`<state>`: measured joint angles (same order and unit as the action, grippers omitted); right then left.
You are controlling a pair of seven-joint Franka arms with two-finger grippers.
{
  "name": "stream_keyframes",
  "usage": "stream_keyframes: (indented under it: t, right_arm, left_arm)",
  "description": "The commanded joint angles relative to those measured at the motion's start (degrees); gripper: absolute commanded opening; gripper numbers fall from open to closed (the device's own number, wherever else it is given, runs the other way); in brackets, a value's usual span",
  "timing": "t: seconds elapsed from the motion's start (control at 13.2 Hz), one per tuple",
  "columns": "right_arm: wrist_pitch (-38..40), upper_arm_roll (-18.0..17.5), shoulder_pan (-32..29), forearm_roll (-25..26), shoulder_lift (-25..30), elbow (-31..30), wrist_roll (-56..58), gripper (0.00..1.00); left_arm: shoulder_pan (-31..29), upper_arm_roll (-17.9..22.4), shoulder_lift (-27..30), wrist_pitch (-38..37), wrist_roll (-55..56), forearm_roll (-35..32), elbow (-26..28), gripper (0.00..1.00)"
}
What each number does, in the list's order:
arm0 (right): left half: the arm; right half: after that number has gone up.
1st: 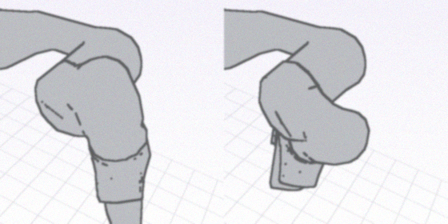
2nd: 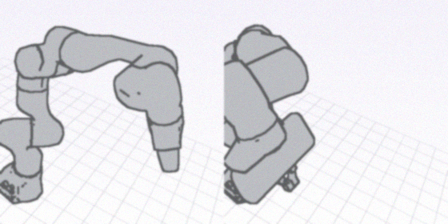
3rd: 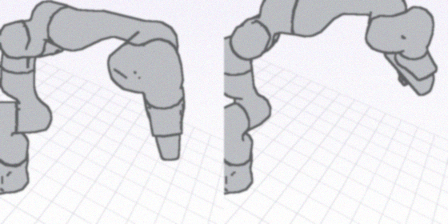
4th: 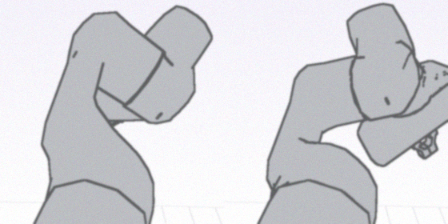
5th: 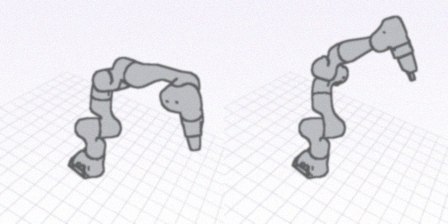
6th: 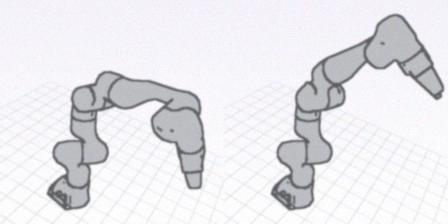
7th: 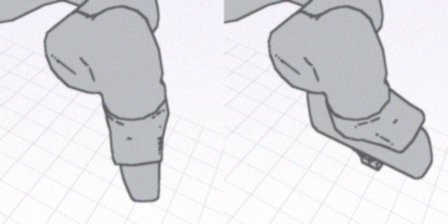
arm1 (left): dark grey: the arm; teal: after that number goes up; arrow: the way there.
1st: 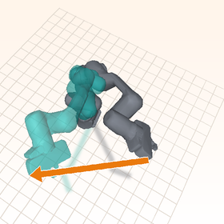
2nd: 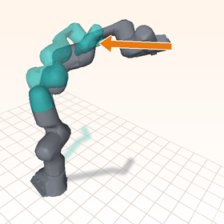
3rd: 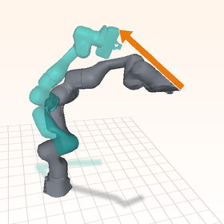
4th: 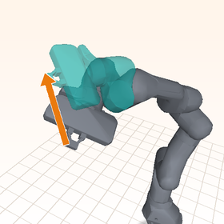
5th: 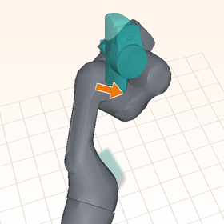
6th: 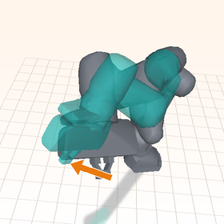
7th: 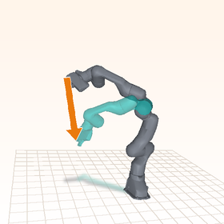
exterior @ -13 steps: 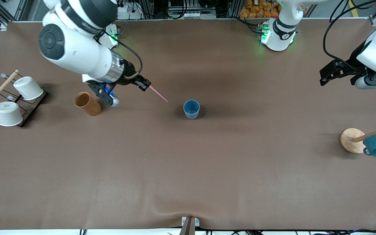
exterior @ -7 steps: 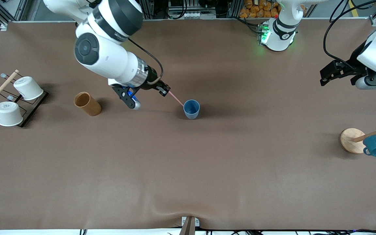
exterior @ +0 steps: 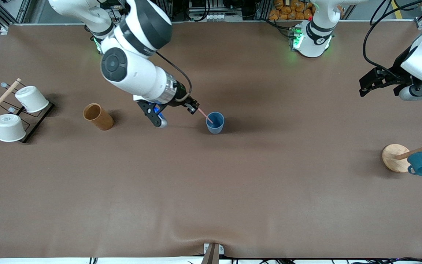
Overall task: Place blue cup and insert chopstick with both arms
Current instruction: 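Lower the chopstick tip into the blue cup with the right gripper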
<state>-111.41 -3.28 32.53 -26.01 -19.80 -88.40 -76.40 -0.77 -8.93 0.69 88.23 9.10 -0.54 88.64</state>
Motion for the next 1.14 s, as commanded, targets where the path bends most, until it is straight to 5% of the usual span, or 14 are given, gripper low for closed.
stream_keyframes:
  t: [0.0, 0.91, 0.98, 1.06]
  right_arm:
    - [-2.06, 0.55, 1.48, -1.06, -1.99, 0.15, -1.29, 0.0]
    - [-6.81, 0.55, 4.56, -0.71, -8.06, 0.07, -3.14, 0.0]
    - [-6.72, 0.55, 4.56, -0.71, -8.32, 0.07, -3.14, 0.02]
    - [-6.63, 0.55, 4.47, -0.71, -8.58, 0.07, -3.31, 0.14]
  left_arm:
    - [-0.2, 0.32, 1.07, -0.52, -0.31, 1.06, 0.4, 1.0]
    - [-0.37, 0.23, 0.81, -0.52, -0.4, 1.06, 0.31, 1.0]
    - [-0.37, 0.32, 0.81, -0.52, -0.32, 0.98, 0.4, 1.0]
    - [-0.55, 0.32, 0.81, -0.52, -0.31, 1.06, 0.4, 1.0]
